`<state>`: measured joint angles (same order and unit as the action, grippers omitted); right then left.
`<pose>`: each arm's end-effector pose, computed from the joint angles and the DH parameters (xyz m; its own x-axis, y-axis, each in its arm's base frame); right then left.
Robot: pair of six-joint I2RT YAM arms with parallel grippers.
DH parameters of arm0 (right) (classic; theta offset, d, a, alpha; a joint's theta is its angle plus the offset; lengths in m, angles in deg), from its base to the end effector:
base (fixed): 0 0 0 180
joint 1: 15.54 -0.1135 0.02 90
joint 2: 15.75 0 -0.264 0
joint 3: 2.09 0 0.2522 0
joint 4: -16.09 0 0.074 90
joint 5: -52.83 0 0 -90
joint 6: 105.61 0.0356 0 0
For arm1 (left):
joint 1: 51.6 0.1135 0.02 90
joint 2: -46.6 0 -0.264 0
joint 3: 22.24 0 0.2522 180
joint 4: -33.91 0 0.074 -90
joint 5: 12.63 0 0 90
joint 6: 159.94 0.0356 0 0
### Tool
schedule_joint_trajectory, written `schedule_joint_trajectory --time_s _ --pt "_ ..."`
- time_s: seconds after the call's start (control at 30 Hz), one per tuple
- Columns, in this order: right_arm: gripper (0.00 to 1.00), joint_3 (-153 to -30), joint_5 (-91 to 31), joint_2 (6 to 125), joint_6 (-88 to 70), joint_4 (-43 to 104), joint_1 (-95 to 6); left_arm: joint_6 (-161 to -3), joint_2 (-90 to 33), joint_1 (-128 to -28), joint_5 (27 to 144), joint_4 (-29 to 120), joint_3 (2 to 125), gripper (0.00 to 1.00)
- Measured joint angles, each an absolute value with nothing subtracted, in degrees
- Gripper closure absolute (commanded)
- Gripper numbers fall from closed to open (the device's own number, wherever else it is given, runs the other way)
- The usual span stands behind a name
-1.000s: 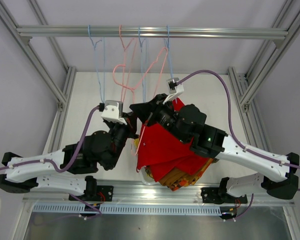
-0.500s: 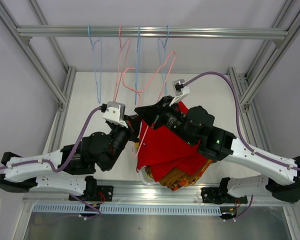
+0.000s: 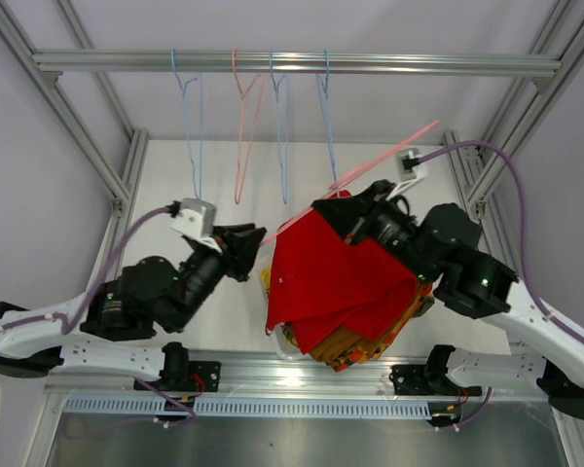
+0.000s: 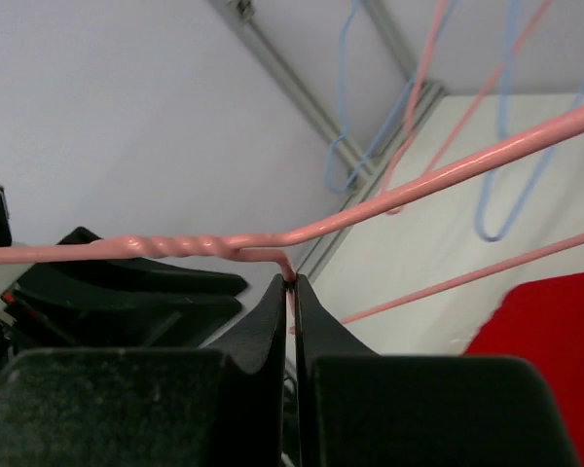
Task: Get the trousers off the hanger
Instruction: Place the hanger at the clothesline.
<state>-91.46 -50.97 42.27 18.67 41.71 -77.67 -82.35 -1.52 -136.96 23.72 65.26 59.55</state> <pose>0.1027 0.1760 0.4795 -0.3825 0.4468 -0.8088 -0.6440 0.4988 0.5801 0.0406 -0.1459 0.4537 -0.1098 -0.2221 -0.9688 0.5141 0.8215 -0.2466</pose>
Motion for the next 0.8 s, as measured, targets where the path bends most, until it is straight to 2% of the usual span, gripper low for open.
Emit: schedule_joint_trajectory --time_s 0.37,0.8 --pt "1.00 -91.5 -52.8 35.6 16.2 49.2 -69.1 -80.2 8.8 -136.2 17.5 65.7 59.2 0.62" --pt "1.00 -90.3 -38.1 35.8 17.0 51.8 -64.6 -77.7 5.1 -135.1 18.1 59.4 53.3 0.58"
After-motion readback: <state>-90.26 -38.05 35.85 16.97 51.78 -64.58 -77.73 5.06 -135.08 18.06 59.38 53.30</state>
